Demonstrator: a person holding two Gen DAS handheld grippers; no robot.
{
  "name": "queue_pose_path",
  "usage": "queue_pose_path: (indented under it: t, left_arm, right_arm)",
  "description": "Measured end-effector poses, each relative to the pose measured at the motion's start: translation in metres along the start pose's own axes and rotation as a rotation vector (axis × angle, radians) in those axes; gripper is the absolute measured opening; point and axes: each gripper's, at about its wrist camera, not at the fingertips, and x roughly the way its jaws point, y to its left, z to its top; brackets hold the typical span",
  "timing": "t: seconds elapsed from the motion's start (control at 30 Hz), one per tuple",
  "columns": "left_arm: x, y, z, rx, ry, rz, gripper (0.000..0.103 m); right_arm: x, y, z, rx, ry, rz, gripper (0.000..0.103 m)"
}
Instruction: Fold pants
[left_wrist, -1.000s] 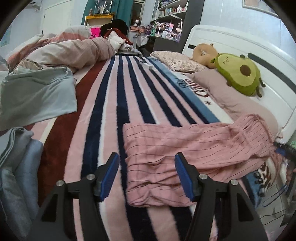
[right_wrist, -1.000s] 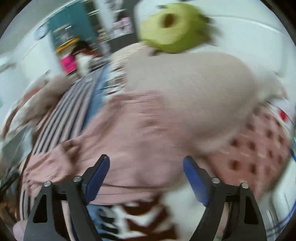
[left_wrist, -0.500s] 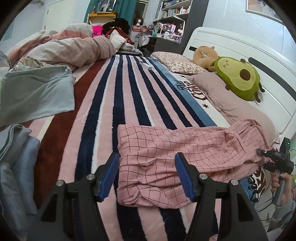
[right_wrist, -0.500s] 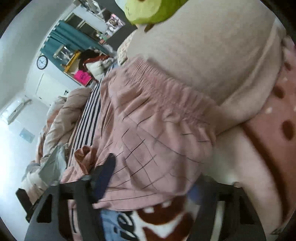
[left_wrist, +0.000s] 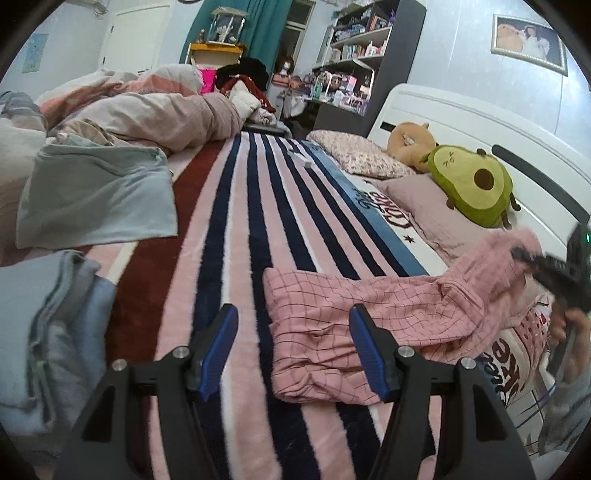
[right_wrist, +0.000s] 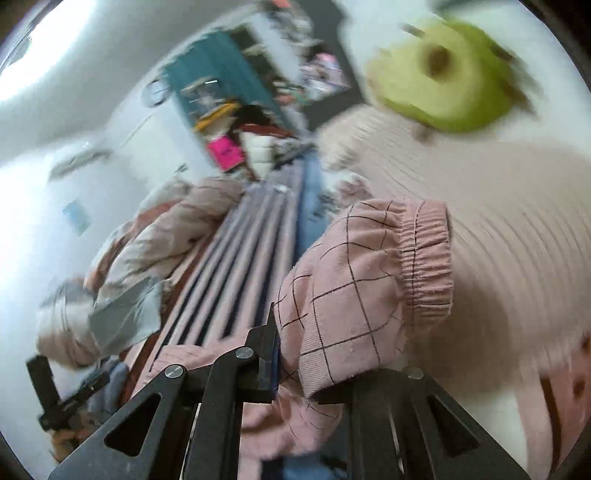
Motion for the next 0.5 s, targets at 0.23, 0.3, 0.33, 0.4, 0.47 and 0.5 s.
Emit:
queue_pose_path:
  t: [0.23,0.3,0.33,0.4,0.47,0.5]
  left_arm:
    - [-0.019,0.014,-0.005,-0.008,-0.029,0.013,0.058]
    - [-0.02,0.019,-0.007,-0.02,-0.027,0.014,0.058]
    - [-0.021,0.02,-0.008,-0.022,-0.025,0.015,0.058]
    - [-0.02,0.022,-0.011,-0.026,-0.016,0.015,0.058]
    - [-0.017,0.023,-0.013,-0.03,-0.005,0.004,0.059]
    - [-0.015,0.022,-0.014,-0.031,0.003,-0.008,0.06]
  right_arm:
    - [0.092,0.136,-0.019,-0.358,0.19,0.219,0.007]
    - [0.128,0.166,-0.052,-0.444,0.334,0.278,0.007]
    - [0.137,0.172,-0.063,-0.467,0.379,0.289,0.007]
    - [0.156,0.185,-0.099,-0.535,0.5,0.309,0.007]
    - [0.164,0.189,-0.127,-0.605,0.563,0.299,0.012]
    - [0.162,0.189,-0.131,-0.62,0.56,0.303,0.016]
